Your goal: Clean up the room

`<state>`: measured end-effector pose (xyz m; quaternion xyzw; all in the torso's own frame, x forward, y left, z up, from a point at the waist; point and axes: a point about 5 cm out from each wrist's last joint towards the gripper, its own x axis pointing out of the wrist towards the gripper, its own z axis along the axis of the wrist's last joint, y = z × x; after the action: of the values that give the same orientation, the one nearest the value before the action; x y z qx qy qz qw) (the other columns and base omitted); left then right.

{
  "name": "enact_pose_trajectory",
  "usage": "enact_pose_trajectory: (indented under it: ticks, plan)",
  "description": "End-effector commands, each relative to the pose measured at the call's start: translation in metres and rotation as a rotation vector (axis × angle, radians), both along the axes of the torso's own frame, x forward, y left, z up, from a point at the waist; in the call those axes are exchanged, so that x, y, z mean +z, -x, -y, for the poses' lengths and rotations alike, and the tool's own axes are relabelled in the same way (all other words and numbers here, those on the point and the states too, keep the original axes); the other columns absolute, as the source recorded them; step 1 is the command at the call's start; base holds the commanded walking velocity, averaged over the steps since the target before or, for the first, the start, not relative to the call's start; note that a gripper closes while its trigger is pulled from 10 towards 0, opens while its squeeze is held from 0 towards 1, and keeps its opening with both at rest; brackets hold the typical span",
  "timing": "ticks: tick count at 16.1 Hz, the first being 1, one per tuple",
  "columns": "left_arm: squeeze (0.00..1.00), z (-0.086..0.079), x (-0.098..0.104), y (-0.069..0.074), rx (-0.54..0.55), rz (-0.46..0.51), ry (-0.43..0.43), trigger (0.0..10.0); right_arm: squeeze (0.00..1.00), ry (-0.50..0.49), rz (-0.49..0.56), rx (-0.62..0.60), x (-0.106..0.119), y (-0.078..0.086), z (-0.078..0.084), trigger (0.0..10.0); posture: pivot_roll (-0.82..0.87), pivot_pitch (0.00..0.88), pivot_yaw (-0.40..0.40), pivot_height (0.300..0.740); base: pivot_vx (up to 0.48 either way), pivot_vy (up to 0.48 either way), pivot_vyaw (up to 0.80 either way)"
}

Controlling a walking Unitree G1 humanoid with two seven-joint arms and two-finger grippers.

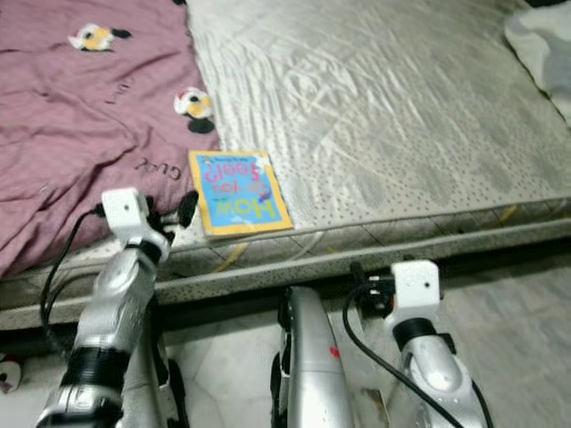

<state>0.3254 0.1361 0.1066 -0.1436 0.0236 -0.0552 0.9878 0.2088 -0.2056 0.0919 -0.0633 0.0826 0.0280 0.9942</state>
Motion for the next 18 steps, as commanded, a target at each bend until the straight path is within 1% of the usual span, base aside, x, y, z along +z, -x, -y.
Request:
enact_pose_trajectory:
  ticks: [1, 2, 4, 5, 7, 9, 10, 11, 13, 14, 15, 16, 17, 18]
  plan:
    - [0.00, 0.010, -0.004, -0.003, -0.022, -0.027, 0.035, 10.0, 0.00, 0.013, 0.000, -0.015, 0.004, 0.002, 0.005, 10.0, -0.21, 0.213, -0.116, 0.518, 0.000, 0.000, 0.00]
    - [0.00, 0.011, -0.004, -0.004, -0.024, -0.033, 0.039, 10.0, 0.00, 0.013, 0.001, -0.016, 0.004, 0.002, 0.004, 10.0, -0.21, 0.211, -0.113, 0.518, 0.000, 0.000, 0.00]
    - [0.00, 0.014, -0.011, -0.007, -0.033, -0.074, 0.027, 10.0, 0.00, 0.012, -0.001, -0.016, 0.004, 0.002, 0.002, 10.0, -0.22, 0.207, -0.108, 0.518, 0.000, 0.000, 0.00]
    - [0.00, 0.015, -0.011, -0.007, -0.032, -0.081, 0.037, 10.0, 0.00, 0.013, 0.000, -0.016, 0.004, 0.002, 0.002, 10.0, -0.22, 0.206, -0.107, 0.518, 0.000, 0.000, 0.00]
    - [0.00, 0.018, -0.015, -0.010, -0.028, -0.107, 0.080, 10.0, 0.00, 0.015, 0.003, -0.017, 0.006, 0.001, 0.004, 10.0, -0.22, 0.202, -0.109, 0.518, 0.000, 0.000, 0.00]
    - [0.00, 0.019, -0.017, -0.010, -0.018, -0.122, 0.104, 10.0, 0.00, 0.016, 0.002, -0.015, 0.006, 0.000, 0.004, 10.0, -0.22, 0.199, -0.109, 0.518, 0.000, 0.000, 0.00]
    - [0.00, 0.021, -0.021, -0.010, -0.021, -0.145, 0.126, 10.0, 0.00, 0.017, 0.003, -0.015, 0.006, -0.001, 0.004, 10.0, -0.22, 0.198, -0.109, 0.518, 0.000, 0.000, 0.00]
    - [0.00, 0.024, -0.028, -0.009, -0.048, -0.198, 0.136, 10.0, 0.00, 0.018, 0.004, -0.013, 0.006, -0.001, 0.004, 10.0, -0.22, 0.197, -0.109, 0.518, 0.000, 0.000, 0.00]
    - [0.00, 0.026, -0.035, -0.010, -0.074, -0.247, 0.136, 10.0, 0.00, 0.020, 0.006, -0.010, 0.006, -0.002, 0.004, 10.0, -0.23, 0.196, -0.109, 0.518, 0.000, 0.000, 0.00]
    - [0.00, 0.028, -0.036, -0.011, -0.111, -0.271, 0.136, 10.0, 0.00, 0.009, 0.002, 0.007, 0.007, -0.002, 0.003, 10.0, -0.23, 0.196, -0.108, 0.518, 0.000, 0.000, 0.00]
    - [0.00, 0.029, -0.037, -0.012, -0.123, -0.287, 0.127, 10.0, 0.00, -0.001, -0.004, 0.039, 0.009, -0.001, 0.001, 10.0, -0.23, 0.196, -0.108, 0.518, 0.000, 0.000, 0.00]
    - [0.00, 0.030, -0.038, -0.013, -0.131, -0.302, 0.128, 8.6, 0.00, -0.011, -0.009, 0.085, 0.013, 0.000, -0.003, 10.0, -0.23, 0.196, -0.108, 0.518, 0.000, 0.000, 0.00]
    - [0.00, 0.030, -0.037, -0.015, -0.132, -0.306, 0.139, 4.9, 0.00, -0.017, -0.009, 0.123, 0.017, 0.001, -0.006, 10.0, -0.23, 0.196, -0.108, 0.518, 0.000, 0.000, 0.00]
    - [0.00, 0.029, -0.036, -0.017, -0.140, -0.307, 0.146, 0.0, 0.00, -0.021, -0.011, 0.169, 0.020, 0.002, -0.009, 10.0, -0.24, 0.193, -0.110, 0.518, 0.000, 0.000, 0.00]
